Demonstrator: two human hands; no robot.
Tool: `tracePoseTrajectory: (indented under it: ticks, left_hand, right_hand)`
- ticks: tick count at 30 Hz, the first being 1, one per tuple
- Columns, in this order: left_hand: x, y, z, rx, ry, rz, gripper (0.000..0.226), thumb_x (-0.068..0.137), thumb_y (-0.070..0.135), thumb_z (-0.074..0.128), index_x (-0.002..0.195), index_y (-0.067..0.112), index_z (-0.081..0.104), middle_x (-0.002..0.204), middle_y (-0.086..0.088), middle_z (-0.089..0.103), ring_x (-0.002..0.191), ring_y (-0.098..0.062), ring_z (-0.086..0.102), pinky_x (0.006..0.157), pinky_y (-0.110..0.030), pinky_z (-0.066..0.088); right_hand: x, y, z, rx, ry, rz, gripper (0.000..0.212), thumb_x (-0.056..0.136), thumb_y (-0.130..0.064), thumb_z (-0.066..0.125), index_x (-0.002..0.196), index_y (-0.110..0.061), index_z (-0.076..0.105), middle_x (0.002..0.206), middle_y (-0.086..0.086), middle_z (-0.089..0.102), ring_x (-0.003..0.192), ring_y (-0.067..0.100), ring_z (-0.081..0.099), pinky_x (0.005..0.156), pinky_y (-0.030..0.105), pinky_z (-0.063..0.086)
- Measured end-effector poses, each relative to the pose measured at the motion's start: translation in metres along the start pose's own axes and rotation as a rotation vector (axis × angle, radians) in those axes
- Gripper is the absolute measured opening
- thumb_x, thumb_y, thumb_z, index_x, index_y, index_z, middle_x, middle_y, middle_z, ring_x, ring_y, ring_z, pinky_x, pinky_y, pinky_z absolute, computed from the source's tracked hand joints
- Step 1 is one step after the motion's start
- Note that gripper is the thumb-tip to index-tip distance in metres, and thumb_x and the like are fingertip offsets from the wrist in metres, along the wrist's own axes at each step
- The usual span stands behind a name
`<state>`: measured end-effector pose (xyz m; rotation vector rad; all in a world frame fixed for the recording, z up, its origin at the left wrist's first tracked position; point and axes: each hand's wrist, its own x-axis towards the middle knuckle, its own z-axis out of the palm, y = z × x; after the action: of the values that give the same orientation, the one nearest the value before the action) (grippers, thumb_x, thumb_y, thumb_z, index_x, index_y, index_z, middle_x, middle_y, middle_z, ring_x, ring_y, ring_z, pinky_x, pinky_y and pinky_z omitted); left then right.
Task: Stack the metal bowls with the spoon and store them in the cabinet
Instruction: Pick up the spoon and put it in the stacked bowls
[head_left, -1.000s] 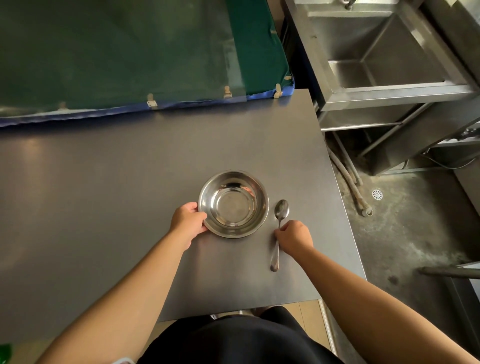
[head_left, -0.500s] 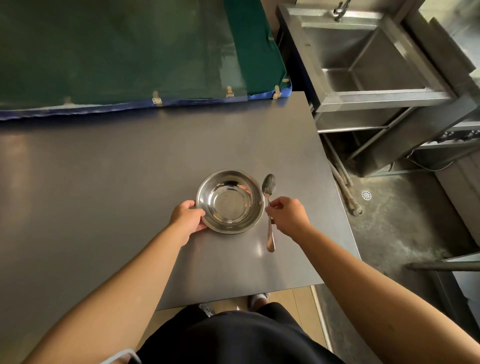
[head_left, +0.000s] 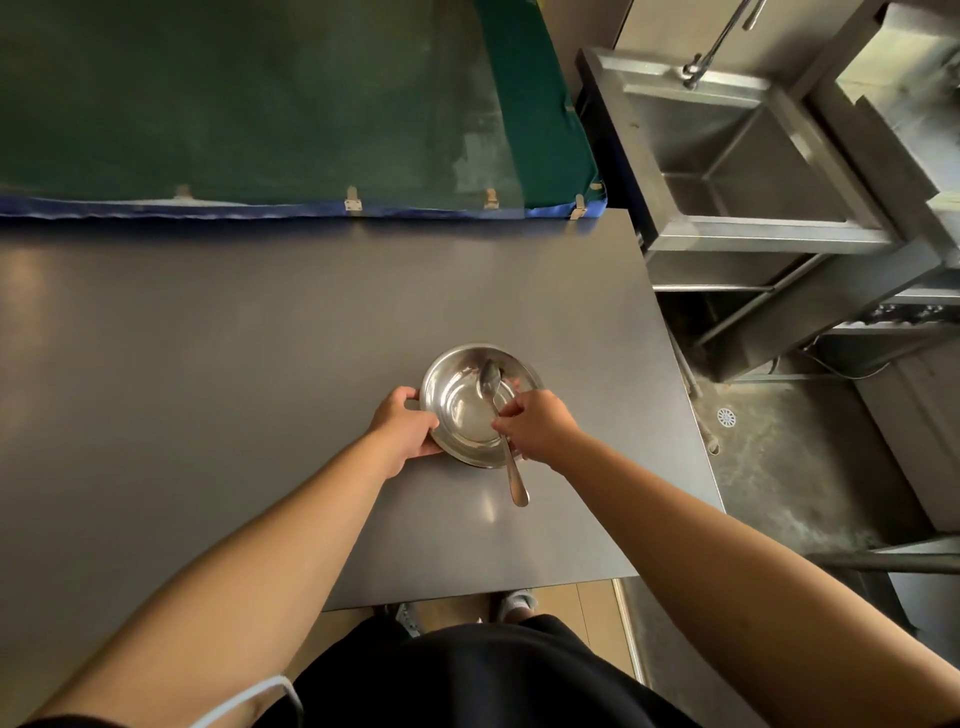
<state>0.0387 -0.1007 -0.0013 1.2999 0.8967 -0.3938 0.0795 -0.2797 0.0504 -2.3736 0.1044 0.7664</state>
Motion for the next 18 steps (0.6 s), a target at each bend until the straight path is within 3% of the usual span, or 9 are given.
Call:
tracePoseTrajectory:
  ticks: [5,10,18]
  left_hand:
    - [-0.009,0.009,-0.022,0.0,-0.007,0.04,0.051,0.086,-0.011,0.056,0.122,0.024,0.049,0.108,-0.018,0.067,0.079,-0.028,0.073,0.055,-0.035,0.061]
    - [-0.026,0.025,-0.037,-0.07,-0.027,0.092,0.049,0.086,-0.007,0.059,0.124,0.023,0.048,0.103,-0.017,0.071,0.073,-0.026,0.077,0.065,-0.038,0.063]
    - [-0.066,0.052,-0.03,-0.061,-0.051,0.227,0.05,0.083,-0.006,0.06,0.126,0.019,0.054,0.104,-0.019,0.071,0.066,-0.023,0.075,0.066,-0.039,0.063]
  right_hand:
    - [-0.01,-0.018,0.0,-0.044,0.013,-0.022,0.009,0.088,-0.016,0.074,0.079,-0.013,0.071,0.081,0.005,0.071,0.088,0.028,0.072,0.083,0.043,0.059]
    - [-0.022,-0.036,0.0,-0.087,0.06,-0.063,0.015,0.086,-0.013,0.069,0.09,0.0,0.076,0.087,0.017,0.075,0.083,0.033,0.072,0.078,0.046,0.061]
    - [-0.045,-0.054,-0.023,-0.159,0.141,-0.143,0.013,0.086,-0.02,0.07,0.093,-0.013,0.078,0.08,0.004,0.076,0.071,0.022,0.073,0.069,0.034,0.062]
